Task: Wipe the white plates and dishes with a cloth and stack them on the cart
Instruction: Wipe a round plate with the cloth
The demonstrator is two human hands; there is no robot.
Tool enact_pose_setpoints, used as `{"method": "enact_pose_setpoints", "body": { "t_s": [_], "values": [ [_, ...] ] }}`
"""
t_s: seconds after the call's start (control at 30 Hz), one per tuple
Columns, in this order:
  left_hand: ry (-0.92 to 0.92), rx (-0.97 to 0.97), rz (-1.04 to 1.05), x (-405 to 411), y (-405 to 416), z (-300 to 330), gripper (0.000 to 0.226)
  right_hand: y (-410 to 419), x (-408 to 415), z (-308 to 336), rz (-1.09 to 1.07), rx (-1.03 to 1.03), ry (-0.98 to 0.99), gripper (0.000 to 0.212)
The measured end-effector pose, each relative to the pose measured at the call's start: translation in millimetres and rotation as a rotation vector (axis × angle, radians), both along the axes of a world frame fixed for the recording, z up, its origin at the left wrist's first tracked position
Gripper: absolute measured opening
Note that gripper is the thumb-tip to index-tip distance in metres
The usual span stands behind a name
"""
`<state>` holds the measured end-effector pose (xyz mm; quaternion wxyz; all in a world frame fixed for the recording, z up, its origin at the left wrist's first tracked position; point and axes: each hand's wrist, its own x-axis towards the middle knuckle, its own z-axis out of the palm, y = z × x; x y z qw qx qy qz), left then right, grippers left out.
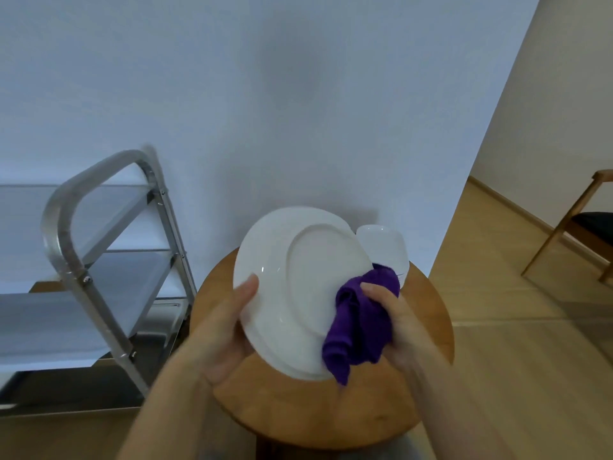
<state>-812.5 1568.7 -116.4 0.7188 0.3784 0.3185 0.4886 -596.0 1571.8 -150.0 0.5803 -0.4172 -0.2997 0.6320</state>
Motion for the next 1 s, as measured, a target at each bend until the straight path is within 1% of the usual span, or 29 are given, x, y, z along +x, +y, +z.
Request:
{"method": "enact_pose_setpoints", "body": {
  "t_s": [0.03, 0.07, 0.13, 0.2, 0.23, 0.33, 0.4, 0.43, 0.47, 0.5, 0.53, 0.6, 0.67, 0.73, 0.77, 0.8, 0.83, 0.9, 0.93, 1.0],
  "values": [
    [-0.015, -0.041, -0.064, -8.2, 5.9, 0.8, 0.069, 0.5, 8.5, 5.9, 0.065, 0.004, -0.095, 0.062],
    [-0.017, -0.081, -0.082, -13.2, 11.9, 0.2, 0.06, 2.2, 13.9, 11.5, 0.119, -0.002, -0.174, 0.062],
    [-0.013, -0.143, -0.036, -13.7, 17.5, -2.9, 0.039, 5.9, 16.7, 22.4, 0.164, -0.017, -0.267, 0.062],
    [-0.05, -0.154, 0.008, -6.0, 16.5, -8.1, 0.035, 7.8, 15.5, 29.5, 0.099, 0.001, -0.326, 0.067],
    [-0.076, -0.157, 0.03, -3.1, 15.1, -12.3, 0.039, 6.8, 14.1, 30.4, 0.046, 0.012, -0.336, 0.067],
    [-0.117, -0.176, 0.089, 3.4, 11.8, -17.2, 0.06, -3.8, -0.6, 16.6, -0.101, 0.008, -0.238, 0.052],
    [-0.134, -0.148, 0.14, 10.3, 9.4, -16.9, 0.062, -10.1, -13.9, 2.3, -0.216, -0.016, -0.18, 0.038],
    [-0.131, -0.12, 0.18, 16.4, 7.6, -17.3, 0.055, -12.2, -19.5, -3.7, -0.277, -0.028, -0.166, 0.032],
    [-0.11, -0.089, 0.23, 24.1, 4.6, -17.7, 0.041, -13.5, -25.2, -9.0, -0.334, -0.036, -0.14, 0.029],
    [-0.083, -0.058, 0.28, 33.3, 1.7, -18.9, 0.022, -14.3, -31.6, -13.3, -0.377, -0.046, -0.096, 0.028],
    [-0.046, -0.031, 0.336, 43.0, -2.0, -19.3, 0.008, -15.1, -39.9, -17.8, -0.399, -0.073, -0.042, 0.031],
    [0.038, 0.024, 0.399, 58.8, -6.8, -25.3, 0.006, -18.6, -58.0, -28.9, -0.4, -0.147, 0.05, 0.041],
    [0.066, 0.068, 0.395, 65.7, -10.8, -26.7, 0.011, -21.3, -66.8, -37.7, -0.41, -0.194, 0.063, 0.047],
    [0.103, 0.096, 0.389, 61.8, -10.2, -29.4, 0.013, -20.7, -60.0, -38.7, -0.379, -0.248, 0.014, 0.053],
    [0.147, 0.115, 0.387, 56.9, -10.3, -29.6, 0.016, -19.2, -51.9, -36.7, -0.344, -0.265, -0.035, 0.055],
    [0.182, 0.13, 0.365, 51.4, -10.9, -29.1, 0.013, -16.1, -42.1, -33.1, -0.313, -0.263, -0.088, 0.054],
    [0.207, 0.135, 0.329, 46.8, -11.9, -27.6, 0.014, -10.8, -31.0, -26.5, -0.303, -0.231, -0.137, 0.048],
    [0.212, 0.181, 0.194, 40.6, -15.3, -23.8, 0.026, 2.2, -14.0, -6.4, -0.324, -0.123, -0.22, 0.029],
    [0.225, 0.218, 0.123, 39.5, -15.9, -22.3, 0.026, 8.4, -10.7, 4.1, -0.323, -0.076, -0.275, 0.025],
    [0.26, 0.256, 0.04, 40.1, -16.8, -17.6, 0.02, 19.8, -11.4, 20.4, -0.294, 0.002, -0.458, 0.025]
  ]
}}
